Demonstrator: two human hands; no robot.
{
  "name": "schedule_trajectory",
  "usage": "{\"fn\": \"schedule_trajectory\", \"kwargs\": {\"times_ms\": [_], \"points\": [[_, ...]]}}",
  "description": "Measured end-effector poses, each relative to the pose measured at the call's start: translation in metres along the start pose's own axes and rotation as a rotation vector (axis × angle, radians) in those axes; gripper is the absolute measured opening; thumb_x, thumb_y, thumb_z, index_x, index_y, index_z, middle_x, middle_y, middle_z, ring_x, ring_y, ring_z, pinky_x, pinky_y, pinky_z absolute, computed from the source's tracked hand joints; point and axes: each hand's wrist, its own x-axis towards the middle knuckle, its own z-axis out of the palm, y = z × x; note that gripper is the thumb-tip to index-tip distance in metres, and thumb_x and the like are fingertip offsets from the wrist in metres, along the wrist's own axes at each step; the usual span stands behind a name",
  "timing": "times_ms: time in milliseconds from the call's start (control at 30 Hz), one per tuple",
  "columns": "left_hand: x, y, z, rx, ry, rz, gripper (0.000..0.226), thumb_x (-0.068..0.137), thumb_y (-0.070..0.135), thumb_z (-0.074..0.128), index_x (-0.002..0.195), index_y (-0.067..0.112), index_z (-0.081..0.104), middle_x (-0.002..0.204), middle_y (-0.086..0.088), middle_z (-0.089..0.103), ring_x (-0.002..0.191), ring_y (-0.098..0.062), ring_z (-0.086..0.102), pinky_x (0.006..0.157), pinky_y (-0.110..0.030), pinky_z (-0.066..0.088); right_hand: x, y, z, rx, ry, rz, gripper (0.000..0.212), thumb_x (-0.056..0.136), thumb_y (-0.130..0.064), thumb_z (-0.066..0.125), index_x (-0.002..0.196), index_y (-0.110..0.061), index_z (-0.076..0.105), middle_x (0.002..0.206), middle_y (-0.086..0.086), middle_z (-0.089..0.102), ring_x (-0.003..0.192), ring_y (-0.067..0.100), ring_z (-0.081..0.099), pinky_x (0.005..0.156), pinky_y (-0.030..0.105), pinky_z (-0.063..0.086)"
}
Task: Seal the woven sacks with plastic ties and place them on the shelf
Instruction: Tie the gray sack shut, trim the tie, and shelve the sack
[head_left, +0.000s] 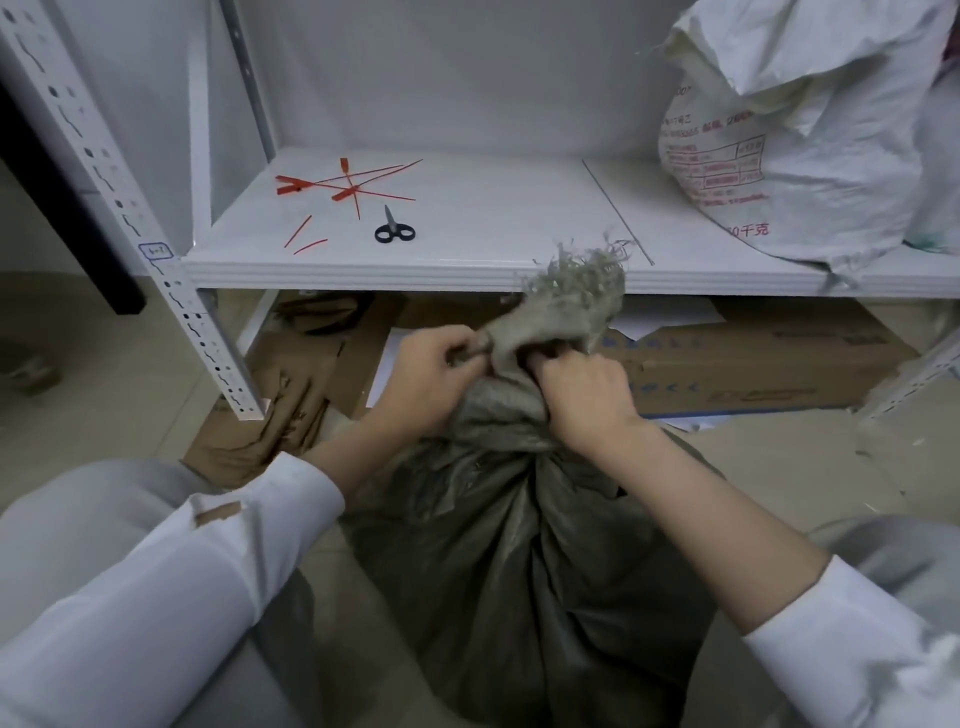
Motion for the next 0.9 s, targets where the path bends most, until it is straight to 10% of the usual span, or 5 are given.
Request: {"fn": "schedule_trajectory", "kwargs": {"times_ms": [200, 333, 467, 700, 900], "points": [[0.015, -0.038, -0.013, -0.244, 0.242, -0.611, 0.027, 0.073, 0.029, 0.075, 0.051, 0.021, 0.062, 0.058, 0.003, 0.055, 0.065, -0.019, 0.052, 0.064, -0.035, 0.043, 0.011, 0.028, 0.000, 0.257, 0.173, 0.145, 0.055, 0.072, -0.018, 0.067, 0.123, -0.022, 0.048, 0.115, 0.009, 0.059, 0.099, 0.038, 0.060, 0.064, 0.035, 0.038], [0.011, -0.027, -0.014, -0.309, 0.186, -0.721, 0.012, 0.079, 0.013, 0.075, 0.078, 0.007, 0.064, 0.061, -0.002, 0.047, 0.053, -0.016, 0.044, 0.049, -0.027, 0.038, 0.011, 0.041, -0.004, 0.492, 0.171, 0.299, 0.045, 0.074, -0.016, 0.064, 0.117, -0.023, 0.055, 0.108, 0.013, 0.062, 0.101, 0.040, 0.058, 0.067, 0.035, 0.039], [-0.001, 0.001, -0.009, -0.483, 0.162, -0.705, 0.033, 0.082, 0.012, 0.069, 0.057, 0.016, 0.047, 0.043, 0.000, 0.044, 0.039, -0.015, 0.037, 0.043, -0.025, 0.030, 0.015, 0.053, -0.003, 0.643, 0.210, 0.457, 0.048, 0.072, -0.014, 0.063, 0.119, -0.021, 0.056, 0.115, 0.016, 0.062, 0.109, 0.041, 0.055, 0.075, 0.035, 0.040], [-0.037, 0.053, 0.007, -0.592, -0.073, -0.683, 0.017, 0.082, -0.001, 0.065, 0.084, 0.005, 0.049, 0.059, -0.007, 0.056, 0.037, -0.017, 0.051, 0.036, -0.020, 0.037, 0.014, 0.036, -0.003, 0.620, 0.288, 0.411, 0.044, 0.071, -0.011, 0.062, 0.114, -0.020, 0.055, 0.107, 0.017, 0.062, 0.103, 0.042, 0.056, 0.073, 0.035, 0.039], [-0.035, 0.062, -0.007, -0.582, 0.211, -0.385, 0.041, 0.086, -0.002, 0.062, 0.120, 0.010, 0.042, 0.066, -0.003, 0.069, 0.039, -0.016, 0.054, 0.044, -0.022, 0.043, 0.016, 0.036, 0.001, 0.588, 0.304, 0.415, 0.043, 0.070, -0.011, 0.063, 0.112, -0.019, 0.055, 0.106, 0.018, 0.062, 0.102, 0.044, 0.056, 0.073, 0.037, 0.041]]}}
